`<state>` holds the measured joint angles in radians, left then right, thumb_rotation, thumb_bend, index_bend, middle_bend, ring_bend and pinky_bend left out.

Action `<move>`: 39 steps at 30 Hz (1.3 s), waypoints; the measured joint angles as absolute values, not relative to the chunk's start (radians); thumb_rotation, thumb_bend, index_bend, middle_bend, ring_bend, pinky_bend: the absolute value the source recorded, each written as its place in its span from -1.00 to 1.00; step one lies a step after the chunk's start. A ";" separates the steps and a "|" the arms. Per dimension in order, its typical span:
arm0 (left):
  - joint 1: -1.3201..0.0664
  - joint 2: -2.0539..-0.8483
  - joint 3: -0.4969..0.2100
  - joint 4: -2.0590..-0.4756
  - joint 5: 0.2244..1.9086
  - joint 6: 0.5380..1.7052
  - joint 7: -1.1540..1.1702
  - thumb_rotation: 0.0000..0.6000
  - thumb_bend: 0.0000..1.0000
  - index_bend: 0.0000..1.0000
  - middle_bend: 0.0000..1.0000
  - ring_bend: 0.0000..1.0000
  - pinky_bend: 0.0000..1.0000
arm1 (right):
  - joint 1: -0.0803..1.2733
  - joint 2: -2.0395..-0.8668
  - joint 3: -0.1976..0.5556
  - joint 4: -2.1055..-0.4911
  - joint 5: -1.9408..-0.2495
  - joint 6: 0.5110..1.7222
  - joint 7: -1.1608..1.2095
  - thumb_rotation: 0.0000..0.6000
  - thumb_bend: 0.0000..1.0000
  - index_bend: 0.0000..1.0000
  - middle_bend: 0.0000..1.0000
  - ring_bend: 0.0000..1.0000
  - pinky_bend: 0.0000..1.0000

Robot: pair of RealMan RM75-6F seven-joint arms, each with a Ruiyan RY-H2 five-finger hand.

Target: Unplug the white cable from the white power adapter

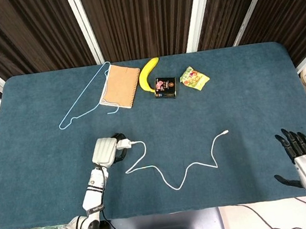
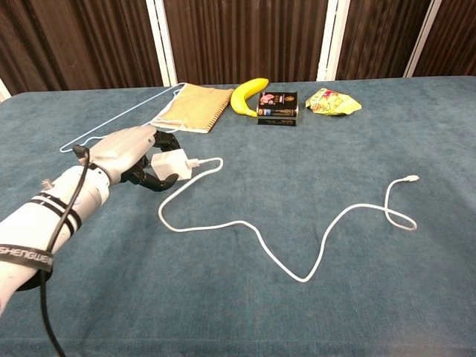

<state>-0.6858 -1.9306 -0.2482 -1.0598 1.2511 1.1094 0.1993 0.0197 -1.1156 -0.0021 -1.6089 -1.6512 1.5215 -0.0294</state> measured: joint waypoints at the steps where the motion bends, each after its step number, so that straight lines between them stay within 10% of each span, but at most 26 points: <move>1: -0.680 -1.920 -0.243 -1.087 1.255 1.116 0.203 1.00 0.29 0.41 0.53 1.00 1.00 | 0.027 -1.120 -0.001 -1.610 -1.661 1.520 -0.020 1.00 -0.65 -0.63 -1.00 -1.00 -1.00; 14: -0.574 -1.757 -0.167 -1.586 1.254 1.247 0.468 1.00 0.32 0.41 0.53 1.00 1.00 | 0.255 -1.326 0.150 -1.799 -1.628 1.371 -0.065 1.00 -0.57 0.02 -0.80 -1.00 -1.00; 39: -0.560 -1.768 -0.175 -1.625 1.262 1.325 0.620 1.00 0.33 0.40 0.54 1.00 1.00 | 0.571 -1.792 0.334 -1.684 -1.204 1.181 -0.426 1.00 -0.32 0.24 -0.71 -1.00 -1.00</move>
<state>-0.5600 -1.7677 -0.1751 -1.6254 1.2618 1.3253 0.6200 0.5714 -1.7923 0.3336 -1.6840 -1.2039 1.1809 -0.4255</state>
